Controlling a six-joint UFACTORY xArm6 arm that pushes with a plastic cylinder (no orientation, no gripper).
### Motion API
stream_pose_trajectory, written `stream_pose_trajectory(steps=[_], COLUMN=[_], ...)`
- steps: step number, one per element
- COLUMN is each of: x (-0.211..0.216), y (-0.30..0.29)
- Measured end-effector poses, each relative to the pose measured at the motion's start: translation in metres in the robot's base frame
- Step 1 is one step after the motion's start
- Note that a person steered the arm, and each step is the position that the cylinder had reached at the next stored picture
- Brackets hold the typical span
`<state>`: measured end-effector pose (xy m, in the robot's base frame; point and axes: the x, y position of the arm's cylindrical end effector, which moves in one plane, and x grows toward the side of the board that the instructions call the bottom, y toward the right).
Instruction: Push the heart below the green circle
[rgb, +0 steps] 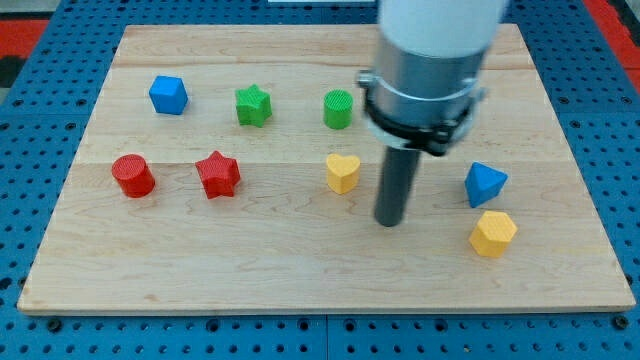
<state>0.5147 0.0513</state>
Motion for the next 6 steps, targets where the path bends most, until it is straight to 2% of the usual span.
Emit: stream_pose_trajectory(steps=[2,3,4,5,6], x=[-0.064,-0.084,-0.087,-0.119,-0.136], y=[-0.049,-0.032,-0.084,-0.074,-0.037])
